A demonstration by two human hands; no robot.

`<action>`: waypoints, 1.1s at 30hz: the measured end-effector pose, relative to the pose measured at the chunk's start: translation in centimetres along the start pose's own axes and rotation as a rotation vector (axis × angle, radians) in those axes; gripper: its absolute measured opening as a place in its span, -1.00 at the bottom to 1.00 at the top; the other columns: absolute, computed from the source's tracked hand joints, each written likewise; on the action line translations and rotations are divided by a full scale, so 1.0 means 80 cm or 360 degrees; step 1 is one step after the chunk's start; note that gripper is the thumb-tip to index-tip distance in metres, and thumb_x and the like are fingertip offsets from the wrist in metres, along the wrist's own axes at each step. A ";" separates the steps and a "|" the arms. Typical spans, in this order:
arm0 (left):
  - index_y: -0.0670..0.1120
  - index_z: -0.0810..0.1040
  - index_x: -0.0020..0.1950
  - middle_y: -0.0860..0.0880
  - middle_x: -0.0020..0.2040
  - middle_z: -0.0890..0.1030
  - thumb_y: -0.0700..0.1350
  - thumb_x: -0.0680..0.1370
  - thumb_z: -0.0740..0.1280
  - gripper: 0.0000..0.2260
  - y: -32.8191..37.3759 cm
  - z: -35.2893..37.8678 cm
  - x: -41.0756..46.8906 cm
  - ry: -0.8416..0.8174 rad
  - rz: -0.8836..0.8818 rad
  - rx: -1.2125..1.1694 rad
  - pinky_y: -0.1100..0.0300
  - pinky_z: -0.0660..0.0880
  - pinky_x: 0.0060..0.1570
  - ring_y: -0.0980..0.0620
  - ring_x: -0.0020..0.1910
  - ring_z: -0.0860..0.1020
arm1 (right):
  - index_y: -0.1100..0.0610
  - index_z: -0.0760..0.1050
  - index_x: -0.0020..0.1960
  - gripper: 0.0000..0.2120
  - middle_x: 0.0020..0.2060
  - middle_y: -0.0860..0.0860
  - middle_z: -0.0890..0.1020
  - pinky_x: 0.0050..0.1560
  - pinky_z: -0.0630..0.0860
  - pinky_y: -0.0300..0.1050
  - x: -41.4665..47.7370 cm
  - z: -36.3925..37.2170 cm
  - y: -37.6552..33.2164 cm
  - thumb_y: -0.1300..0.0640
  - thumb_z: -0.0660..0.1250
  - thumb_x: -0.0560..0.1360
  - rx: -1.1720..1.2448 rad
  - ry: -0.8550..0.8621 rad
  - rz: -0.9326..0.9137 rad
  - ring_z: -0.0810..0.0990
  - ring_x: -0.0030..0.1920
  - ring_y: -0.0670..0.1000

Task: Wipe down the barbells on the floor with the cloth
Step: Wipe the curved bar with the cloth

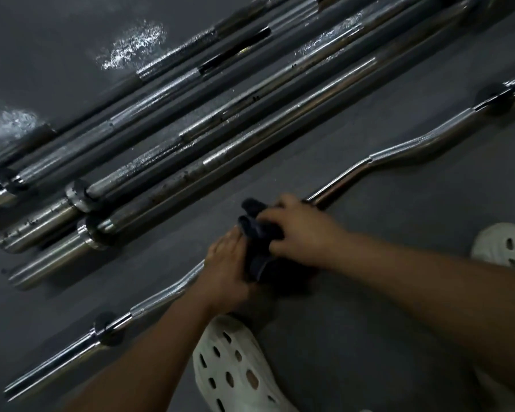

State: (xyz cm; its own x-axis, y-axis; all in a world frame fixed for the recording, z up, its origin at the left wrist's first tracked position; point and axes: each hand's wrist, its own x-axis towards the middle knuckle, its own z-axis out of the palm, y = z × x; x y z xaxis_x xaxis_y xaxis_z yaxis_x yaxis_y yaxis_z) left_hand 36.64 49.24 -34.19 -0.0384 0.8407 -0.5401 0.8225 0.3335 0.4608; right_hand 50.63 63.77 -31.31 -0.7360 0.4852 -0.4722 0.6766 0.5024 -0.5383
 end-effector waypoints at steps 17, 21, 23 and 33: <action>-0.01 -0.22 0.57 -0.06 0.61 -0.10 0.38 0.12 0.07 0.10 -0.017 0.017 0.002 0.0017 0.0008 0.0076 0.13 -0.07 0.45 -0.03 0.58 -0.04 | -0.04 0.24 0.54 -0.23 0.45 0.17 0.28 0.29 0.45 0.10 -0.010 -0.064 0.132 0.00 0.48 0.40 -0.0065 0.0441 0.0672 0.48 0.29 0.29; -0.06 -0.10 0.60 -0.15 0.58 0.11 0.34 0.15 0.17 0.10 -0.015 0.024 0.003 0.0132 0.0013 0.0168 0.15 0.00 0.37 -0.14 0.53 0.18 | -0.11 0.30 0.44 -0.37 0.46 0.14 0.25 0.25 0.44 0.09 -0.012 -0.005 0.059 0.06 0.40 0.41 -0.0333 0.0348 0.0493 0.43 0.26 0.32; -0.08 0.02 0.59 -0.17 0.55 0.22 0.30 0.18 0.26 0.06 -0.019 0.026 0.003 0.0155 0.0052 0.0109 0.15 0.07 0.38 -0.16 0.49 0.27 | -0.13 0.31 0.44 -0.37 0.44 0.09 0.27 0.24 0.50 0.09 -0.019 0.020 0.028 0.06 0.40 0.40 -0.0245 0.0063 0.0037 0.48 0.24 0.27; 0.05 -0.32 0.52 0.06 0.57 -0.21 0.36 0.12 0.03 0.06 -0.008 0.015 -0.001 0.0110 0.0045 0.0051 0.12 -0.11 0.46 0.06 0.57 -0.10 | -0.03 0.41 0.44 -0.36 0.42 0.16 0.32 0.29 0.40 0.09 -0.015 -0.012 0.087 0.18 0.38 0.37 -0.0302 0.0700 0.0573 0.38 0.28 0.30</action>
State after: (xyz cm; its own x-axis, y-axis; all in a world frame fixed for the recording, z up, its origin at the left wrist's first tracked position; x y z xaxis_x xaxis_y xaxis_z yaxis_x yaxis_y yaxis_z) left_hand 36.83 48.44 -35.30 -0.0531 0.8774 -0.4767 0.8414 0.2964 0.4519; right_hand 56.24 67.41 -33.85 -0.4080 0.8790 -0.2467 0.9039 0.3508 -0.2448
